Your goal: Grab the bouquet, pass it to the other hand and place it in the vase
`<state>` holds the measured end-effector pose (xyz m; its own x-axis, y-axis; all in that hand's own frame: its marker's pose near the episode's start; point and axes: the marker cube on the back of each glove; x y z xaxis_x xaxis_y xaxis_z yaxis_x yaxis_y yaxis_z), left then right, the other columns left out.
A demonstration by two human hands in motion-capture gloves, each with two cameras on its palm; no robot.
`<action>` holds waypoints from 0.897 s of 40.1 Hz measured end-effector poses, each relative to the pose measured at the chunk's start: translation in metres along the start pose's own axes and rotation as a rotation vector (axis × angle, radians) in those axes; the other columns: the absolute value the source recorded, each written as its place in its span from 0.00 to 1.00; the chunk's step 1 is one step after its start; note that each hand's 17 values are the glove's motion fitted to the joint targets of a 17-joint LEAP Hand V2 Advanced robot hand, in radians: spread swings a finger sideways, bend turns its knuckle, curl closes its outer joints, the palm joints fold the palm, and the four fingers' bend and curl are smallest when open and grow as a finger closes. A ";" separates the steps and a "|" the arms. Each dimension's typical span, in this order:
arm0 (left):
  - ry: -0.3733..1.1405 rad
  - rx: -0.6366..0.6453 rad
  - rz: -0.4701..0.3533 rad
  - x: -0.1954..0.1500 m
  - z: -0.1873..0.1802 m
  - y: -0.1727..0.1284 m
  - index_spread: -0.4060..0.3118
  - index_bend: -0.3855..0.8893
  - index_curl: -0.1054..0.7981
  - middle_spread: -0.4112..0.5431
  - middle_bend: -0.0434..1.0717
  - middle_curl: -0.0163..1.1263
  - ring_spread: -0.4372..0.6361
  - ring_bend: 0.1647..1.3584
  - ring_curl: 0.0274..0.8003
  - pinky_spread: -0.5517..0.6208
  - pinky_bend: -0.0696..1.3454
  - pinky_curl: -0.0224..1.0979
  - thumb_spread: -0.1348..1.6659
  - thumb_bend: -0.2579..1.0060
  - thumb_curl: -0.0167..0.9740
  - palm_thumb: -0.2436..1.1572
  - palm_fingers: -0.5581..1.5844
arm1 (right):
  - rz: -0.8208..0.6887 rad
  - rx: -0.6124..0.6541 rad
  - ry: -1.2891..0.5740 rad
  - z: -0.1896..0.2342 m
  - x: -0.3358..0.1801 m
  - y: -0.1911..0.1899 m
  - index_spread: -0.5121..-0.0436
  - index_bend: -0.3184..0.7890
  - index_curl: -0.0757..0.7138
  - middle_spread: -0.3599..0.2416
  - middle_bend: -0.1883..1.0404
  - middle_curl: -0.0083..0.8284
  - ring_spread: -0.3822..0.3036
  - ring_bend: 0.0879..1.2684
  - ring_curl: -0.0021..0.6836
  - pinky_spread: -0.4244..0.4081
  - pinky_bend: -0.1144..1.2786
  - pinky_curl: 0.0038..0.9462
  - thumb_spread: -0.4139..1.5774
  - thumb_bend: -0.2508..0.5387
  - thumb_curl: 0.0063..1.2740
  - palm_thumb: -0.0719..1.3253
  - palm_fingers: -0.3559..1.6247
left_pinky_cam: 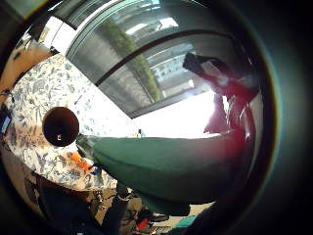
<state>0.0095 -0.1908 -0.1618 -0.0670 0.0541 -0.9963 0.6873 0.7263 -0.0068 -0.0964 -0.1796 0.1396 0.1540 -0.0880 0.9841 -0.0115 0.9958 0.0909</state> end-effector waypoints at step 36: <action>-0.009 0.154 -0.011 -0.029 -0.015 -0.020 0.22 0.45 0.85 0.12 0.47 0.57 0.11 0.41 0.60 0.21 0.33 0.52 0.73 0.19 0.30 0.68 0.82 | 0.013 0.018 -0.067 -0.002 -0.001 -0.005 0.45 0.40 0.43 0.63 0.29 0.40 0.66 0.24 0.53 0.82 0.43 0.42 0.76 0.29 0.22 0.53 0.29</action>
<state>-0.0135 -0.1963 -0.1311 -0.0692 0.0395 -0.9968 0.7894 0.6132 -0.0305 -0.0940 -0.1843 0.1380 0.0874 -0.0774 0.9932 -0.0305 0.9963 0.0803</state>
